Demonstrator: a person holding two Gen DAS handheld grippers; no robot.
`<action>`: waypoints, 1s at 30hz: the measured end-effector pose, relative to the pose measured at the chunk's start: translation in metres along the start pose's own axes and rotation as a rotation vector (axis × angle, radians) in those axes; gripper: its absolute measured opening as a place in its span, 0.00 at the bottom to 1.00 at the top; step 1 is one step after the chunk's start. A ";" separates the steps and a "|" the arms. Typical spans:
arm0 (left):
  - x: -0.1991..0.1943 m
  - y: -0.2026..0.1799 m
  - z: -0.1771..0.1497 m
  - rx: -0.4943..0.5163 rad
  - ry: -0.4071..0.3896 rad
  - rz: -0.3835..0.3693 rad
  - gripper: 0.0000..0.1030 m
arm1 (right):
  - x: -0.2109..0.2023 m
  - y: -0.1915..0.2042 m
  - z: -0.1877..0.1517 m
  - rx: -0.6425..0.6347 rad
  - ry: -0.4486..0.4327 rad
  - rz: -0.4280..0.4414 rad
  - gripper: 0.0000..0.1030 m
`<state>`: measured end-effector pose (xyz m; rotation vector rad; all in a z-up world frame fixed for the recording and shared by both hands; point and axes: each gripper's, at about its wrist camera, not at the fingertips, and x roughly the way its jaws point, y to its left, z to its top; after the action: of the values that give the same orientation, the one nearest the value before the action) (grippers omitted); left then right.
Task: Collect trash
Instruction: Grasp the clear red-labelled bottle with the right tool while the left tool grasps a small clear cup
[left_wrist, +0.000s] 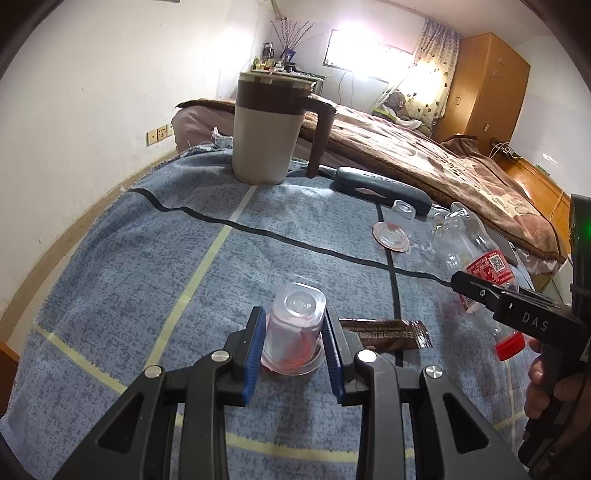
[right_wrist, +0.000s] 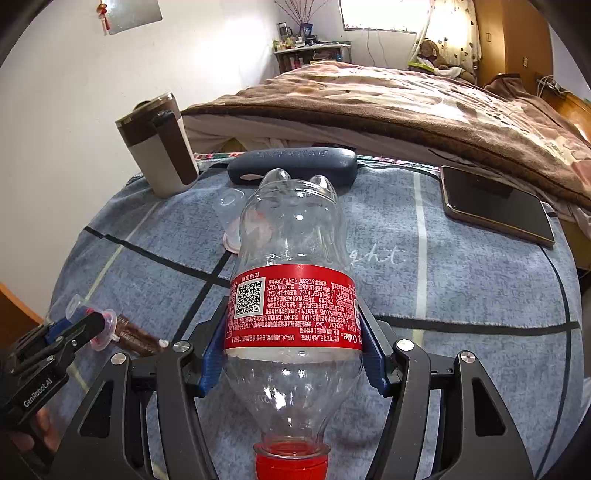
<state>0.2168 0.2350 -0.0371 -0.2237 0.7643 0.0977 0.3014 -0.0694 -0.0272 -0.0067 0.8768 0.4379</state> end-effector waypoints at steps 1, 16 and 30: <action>-0.003 -0.001 -0.001 -0.001 -0.004 0.002 0.31 | -0.003 0.000 -0.001 0.000 -0.002 0.002 0.61; -0.058 -0.046 -0.008 0.078 -0.063 -0.044 0.31 | -0.065 -0.021 -0.023 0.045 -0.067 0.012 0.61; -0.088 -0.140 -0.027 0.206 -0.081 -0.170 0.31 | -0.126 -0.075 -0.057 0.115 -0.122 -0.067 0.61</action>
<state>0.1590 0.0918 0.0289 -0.0870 0.6668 -0.1318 0.2167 -0.1952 0.0166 0.0956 0.7783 0.3213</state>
